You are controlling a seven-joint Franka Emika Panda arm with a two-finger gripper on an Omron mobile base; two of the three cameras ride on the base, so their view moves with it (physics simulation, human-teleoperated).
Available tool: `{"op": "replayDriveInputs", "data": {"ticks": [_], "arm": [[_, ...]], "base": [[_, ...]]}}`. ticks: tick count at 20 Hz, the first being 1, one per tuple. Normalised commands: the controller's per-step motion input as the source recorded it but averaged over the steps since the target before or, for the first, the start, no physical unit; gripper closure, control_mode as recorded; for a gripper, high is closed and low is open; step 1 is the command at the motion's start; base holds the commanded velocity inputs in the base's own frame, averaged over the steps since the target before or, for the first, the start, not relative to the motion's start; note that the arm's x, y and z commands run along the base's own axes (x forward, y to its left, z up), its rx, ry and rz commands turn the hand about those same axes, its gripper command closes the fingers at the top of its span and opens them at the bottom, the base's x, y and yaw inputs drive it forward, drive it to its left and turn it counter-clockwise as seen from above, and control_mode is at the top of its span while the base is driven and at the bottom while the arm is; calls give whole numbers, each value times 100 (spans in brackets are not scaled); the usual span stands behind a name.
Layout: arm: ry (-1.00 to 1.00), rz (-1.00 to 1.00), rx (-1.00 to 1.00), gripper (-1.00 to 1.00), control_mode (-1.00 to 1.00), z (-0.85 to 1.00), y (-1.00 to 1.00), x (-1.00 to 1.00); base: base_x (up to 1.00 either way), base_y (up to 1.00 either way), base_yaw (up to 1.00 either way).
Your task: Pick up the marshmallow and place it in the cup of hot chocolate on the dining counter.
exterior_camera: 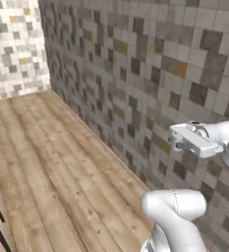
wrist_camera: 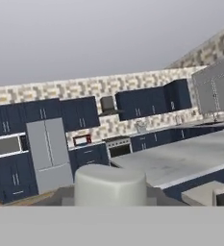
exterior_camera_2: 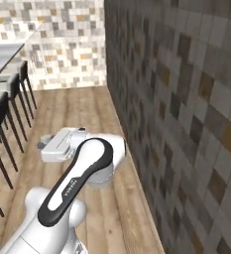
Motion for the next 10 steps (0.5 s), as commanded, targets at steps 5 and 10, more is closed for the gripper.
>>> {"op": "replayDriveInputs", "data": {"ticks": [5, 10], "arm": [[0, 0, 0, 100, 100, 0, 0, 0], [0, 0, 0, 100, 100, 0, 0, 0]], "base": [[100, -33, 48], [100, -47, 47]]}}
